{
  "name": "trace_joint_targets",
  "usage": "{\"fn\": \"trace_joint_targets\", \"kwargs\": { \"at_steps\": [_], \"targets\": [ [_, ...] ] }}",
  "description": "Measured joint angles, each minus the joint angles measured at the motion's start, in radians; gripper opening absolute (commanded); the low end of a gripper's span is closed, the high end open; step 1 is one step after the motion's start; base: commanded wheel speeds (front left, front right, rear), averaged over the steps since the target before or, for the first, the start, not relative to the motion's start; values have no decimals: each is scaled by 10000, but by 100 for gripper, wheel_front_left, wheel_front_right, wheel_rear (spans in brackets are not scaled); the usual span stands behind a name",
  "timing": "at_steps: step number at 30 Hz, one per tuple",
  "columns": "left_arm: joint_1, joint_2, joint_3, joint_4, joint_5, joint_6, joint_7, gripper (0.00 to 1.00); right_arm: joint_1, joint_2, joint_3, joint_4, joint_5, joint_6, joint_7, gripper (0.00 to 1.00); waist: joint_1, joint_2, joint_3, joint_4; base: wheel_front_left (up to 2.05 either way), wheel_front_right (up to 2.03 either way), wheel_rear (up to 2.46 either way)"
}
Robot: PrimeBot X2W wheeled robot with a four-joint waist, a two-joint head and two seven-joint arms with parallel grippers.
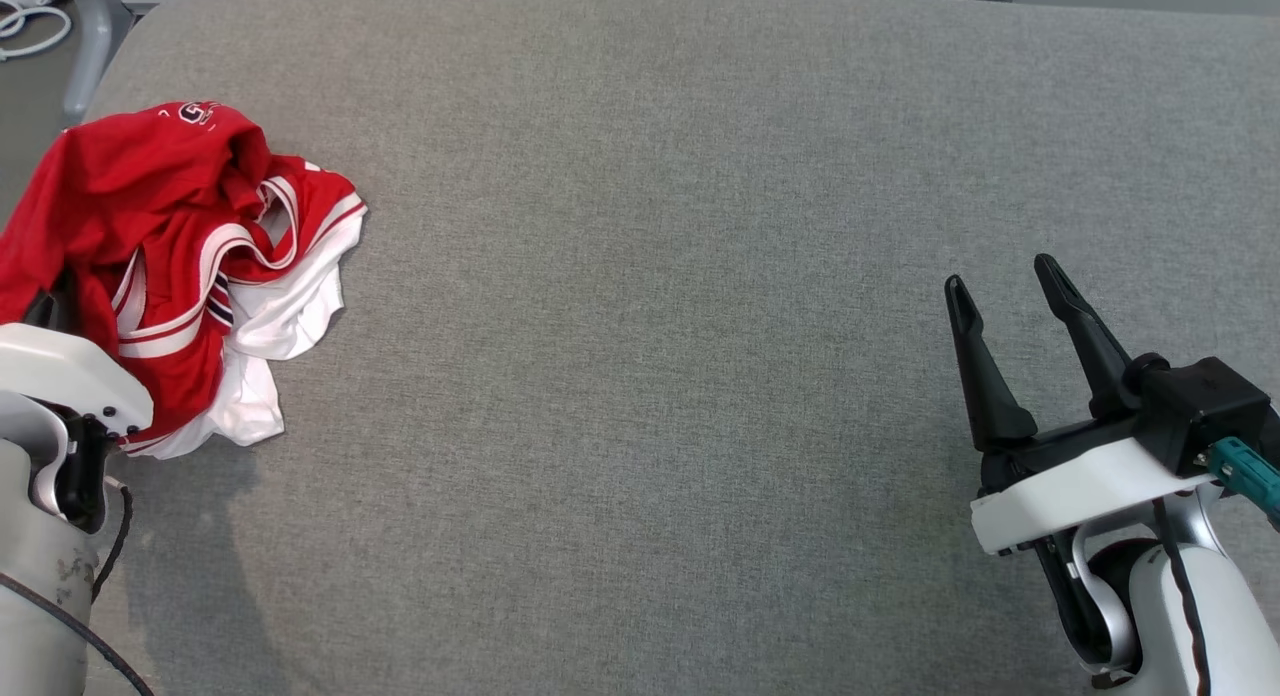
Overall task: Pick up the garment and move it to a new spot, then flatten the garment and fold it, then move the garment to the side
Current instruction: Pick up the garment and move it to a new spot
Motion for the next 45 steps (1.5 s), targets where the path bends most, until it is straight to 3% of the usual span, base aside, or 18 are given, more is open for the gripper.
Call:
{"fn": "trace_joint_targets", "kwargs": {
  "at_steps": [7, 15, 20, 28, 33, 40, 45],
  "targets": [
    [-85, 326, -84, -460, 416, 307, -917, 0, 181, -2, -40, 224, 253, 0, -211, 100, 0, 0, -595, 93, 0, 0, 0],
    [795, 539, -192, -2380, 656, 767, -1020, 0, 719, 2, -102, 470, 621, 0, -527, 100, 0, 0, -1656, 98, 0, 0, 0],
    [2046, 629, -130, -4514, 644, 1342, -619, 0, 1051, -2, -178, 487, 633, 0, -619, 100, 0, 0, -2272, -28, 0, 0, 0],
    [4609, 736, -270, -8612, 869, 2725, 694, 0, 1507, -4, -221, 301, 483, 0, -612, 100, 0, 0, -2825, -546, 0, 0, 0],
    [5428, 761, -554, -10355, 1122, 3219, 1315, 0, 1629, 0, -240, 98, 295, 0, -420, 100, -1, 0, -2908, -915, 0, 0, 0],
    [5531, 623, -997, -11442, 1271, 3325, 1561, 0, 1642, 0, -259, -207, 240, 0, -247, 100, -1, 0, -2838, -1455, 0, 0, 0],
    [4984, 339, -1789, -11733, 1436, 2938, 1789, 0, 1561, -4, -244, -426, 324, 0, -182, 100, -1, 0, -2633, -2067, 0, 0, 0]
  ]
}}
